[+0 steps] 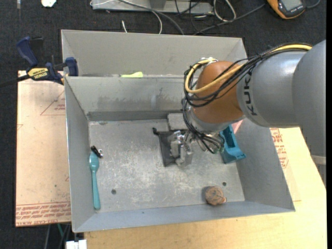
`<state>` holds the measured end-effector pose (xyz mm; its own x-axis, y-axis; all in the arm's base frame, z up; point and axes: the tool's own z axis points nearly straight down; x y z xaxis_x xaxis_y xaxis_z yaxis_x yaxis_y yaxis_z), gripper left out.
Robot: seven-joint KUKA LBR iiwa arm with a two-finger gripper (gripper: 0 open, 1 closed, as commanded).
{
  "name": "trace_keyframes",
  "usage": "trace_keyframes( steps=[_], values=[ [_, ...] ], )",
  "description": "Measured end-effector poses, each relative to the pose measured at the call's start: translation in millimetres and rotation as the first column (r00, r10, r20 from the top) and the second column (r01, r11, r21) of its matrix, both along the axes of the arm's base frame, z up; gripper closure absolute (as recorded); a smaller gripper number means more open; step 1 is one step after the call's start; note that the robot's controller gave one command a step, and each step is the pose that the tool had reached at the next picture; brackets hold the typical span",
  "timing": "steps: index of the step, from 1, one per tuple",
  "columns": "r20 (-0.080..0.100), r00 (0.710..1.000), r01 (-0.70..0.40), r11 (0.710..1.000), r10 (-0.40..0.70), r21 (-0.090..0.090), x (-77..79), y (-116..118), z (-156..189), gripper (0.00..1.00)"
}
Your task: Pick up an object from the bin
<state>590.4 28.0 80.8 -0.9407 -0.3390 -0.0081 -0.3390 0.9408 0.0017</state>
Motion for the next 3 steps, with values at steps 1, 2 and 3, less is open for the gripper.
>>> trace_keyframes(
  steps=[1,2,3],
  values=[
    [0.0,1.0,-0.001,1.0,0.001,0.0,0.0,0,0,1.0],
    [-0.004,1.0,-0.018,1.0,0.018,0.0,4.6,8,60,1.0],
    [-0.004,0.998,-0.062,0.998,0.062,0.001,3.5,5,121,1.0]
  ],
)
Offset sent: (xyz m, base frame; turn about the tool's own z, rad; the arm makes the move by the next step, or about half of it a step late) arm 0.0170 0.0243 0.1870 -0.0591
